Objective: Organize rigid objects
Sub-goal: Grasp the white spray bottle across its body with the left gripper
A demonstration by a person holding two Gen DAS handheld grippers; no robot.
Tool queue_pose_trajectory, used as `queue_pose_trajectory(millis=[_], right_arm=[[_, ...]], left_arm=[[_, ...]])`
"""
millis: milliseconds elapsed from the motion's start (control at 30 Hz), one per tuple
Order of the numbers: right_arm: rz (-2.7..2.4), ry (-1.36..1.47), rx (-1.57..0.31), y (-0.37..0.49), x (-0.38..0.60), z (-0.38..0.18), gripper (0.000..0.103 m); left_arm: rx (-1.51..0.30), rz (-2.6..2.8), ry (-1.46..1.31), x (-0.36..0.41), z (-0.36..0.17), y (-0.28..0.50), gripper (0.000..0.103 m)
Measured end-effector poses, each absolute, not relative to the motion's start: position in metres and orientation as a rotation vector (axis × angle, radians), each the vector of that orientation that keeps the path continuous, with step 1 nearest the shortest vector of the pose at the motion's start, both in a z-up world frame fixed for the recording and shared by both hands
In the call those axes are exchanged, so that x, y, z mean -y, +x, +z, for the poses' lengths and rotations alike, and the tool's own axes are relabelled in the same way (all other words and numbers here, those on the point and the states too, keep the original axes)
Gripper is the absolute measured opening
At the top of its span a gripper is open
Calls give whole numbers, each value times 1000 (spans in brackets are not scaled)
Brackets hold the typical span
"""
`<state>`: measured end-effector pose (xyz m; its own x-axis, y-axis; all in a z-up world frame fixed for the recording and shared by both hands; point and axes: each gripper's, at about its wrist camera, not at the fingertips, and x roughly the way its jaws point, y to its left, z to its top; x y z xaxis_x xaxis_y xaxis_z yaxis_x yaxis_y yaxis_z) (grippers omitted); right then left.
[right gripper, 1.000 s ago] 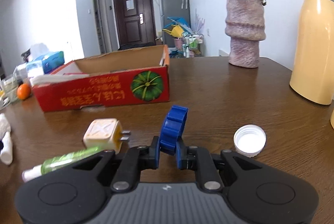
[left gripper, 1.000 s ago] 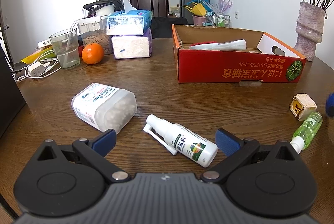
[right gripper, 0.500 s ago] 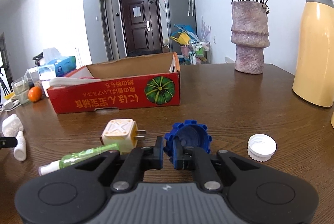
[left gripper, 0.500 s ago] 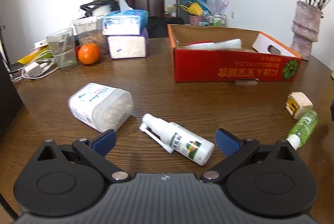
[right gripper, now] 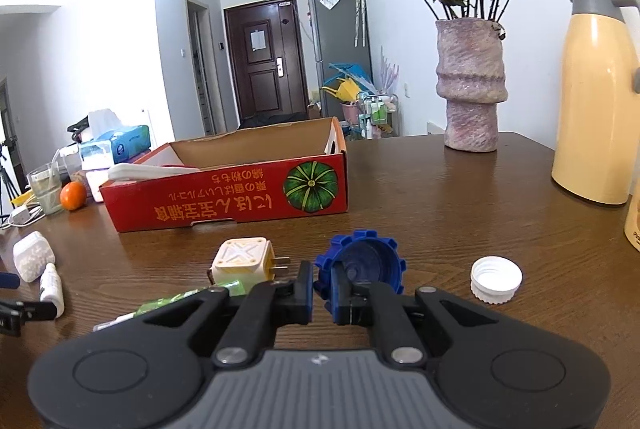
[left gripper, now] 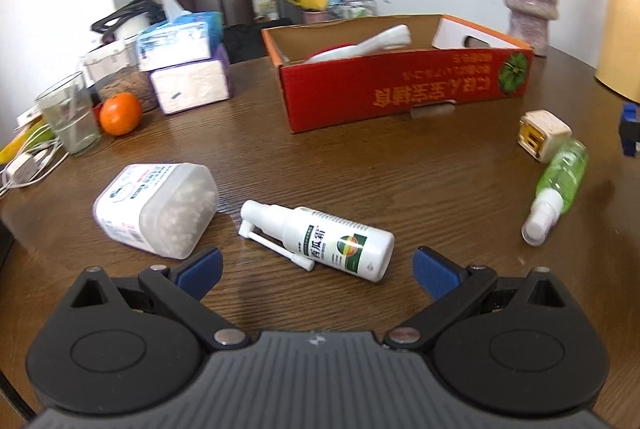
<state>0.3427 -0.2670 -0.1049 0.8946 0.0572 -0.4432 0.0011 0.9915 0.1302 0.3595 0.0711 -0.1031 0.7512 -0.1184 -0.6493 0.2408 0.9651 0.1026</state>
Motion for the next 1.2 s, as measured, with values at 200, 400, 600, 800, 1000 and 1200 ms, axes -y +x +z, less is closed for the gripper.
queue_pose_trajectory(millis=[200, 400, 600, 800, 1000, 1200], right_arm=[[6, 139, -441, 330, 259, -104, 8], [0, 122, -439, 321, 244, -106, 8], [10, 105, -452, 320, 232, -108, 8], [12, 100, -457, 321, 226, -109, 8], [16, 104, -454, 322, 225, -109, 8], [28, 112, -448, 321, 227, -109, 8]], left_arm=[[-676, -280, 170, -85, -104, 366, 103], [-673, -321, 171, -92, -106, 377, 103], [-676, -346, 186, -98, -109, 389, 103], [-727, -342, 165, -105, -114, 404, 103], [-727, -339, 131, -108, -114, 403, 99], [-706, -316, 139, -106, -113, 400, 99]])
